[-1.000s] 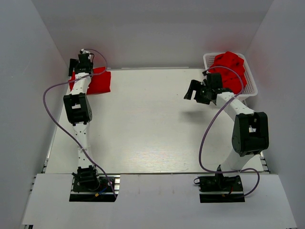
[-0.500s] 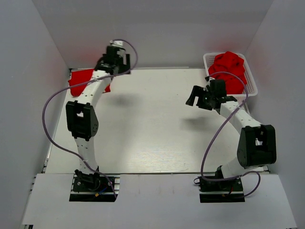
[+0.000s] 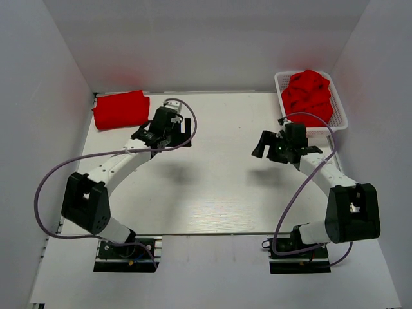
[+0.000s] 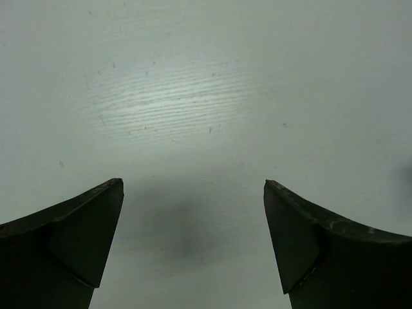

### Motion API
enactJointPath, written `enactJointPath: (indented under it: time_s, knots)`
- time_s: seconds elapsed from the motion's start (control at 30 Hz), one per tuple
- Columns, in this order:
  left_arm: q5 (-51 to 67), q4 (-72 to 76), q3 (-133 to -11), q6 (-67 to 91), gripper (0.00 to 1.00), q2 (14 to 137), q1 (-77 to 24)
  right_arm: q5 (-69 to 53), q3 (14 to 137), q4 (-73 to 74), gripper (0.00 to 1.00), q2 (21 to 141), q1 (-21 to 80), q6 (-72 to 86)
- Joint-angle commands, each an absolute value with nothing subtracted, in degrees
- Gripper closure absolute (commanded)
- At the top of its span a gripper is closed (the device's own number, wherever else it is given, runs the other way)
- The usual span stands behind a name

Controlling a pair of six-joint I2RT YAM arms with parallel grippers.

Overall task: Fold and stack the t-shirts
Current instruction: Put the neatly folded tshirt into the corner of the board with the left arm

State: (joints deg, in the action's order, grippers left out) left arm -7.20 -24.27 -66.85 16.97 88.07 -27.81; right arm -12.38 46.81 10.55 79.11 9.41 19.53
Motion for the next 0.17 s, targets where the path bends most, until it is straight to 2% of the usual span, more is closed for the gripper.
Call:
enactJointPath:
  time_s: [0.0, 0.13]
  knots:
    - [-11.0, -22.8, -67.6, 18.3, 0.00, 85.3, -28.9, -14.2, 47.3, 5.4, 0.10, 78.5, 9.6, 19.8]
    - [-14.2, -26.3, -68.1, 19.4, 0.00, 84.0, -30.0, -16.2, 47.1, 2.8, 0.10, 78.1, 9.7, 19.7]
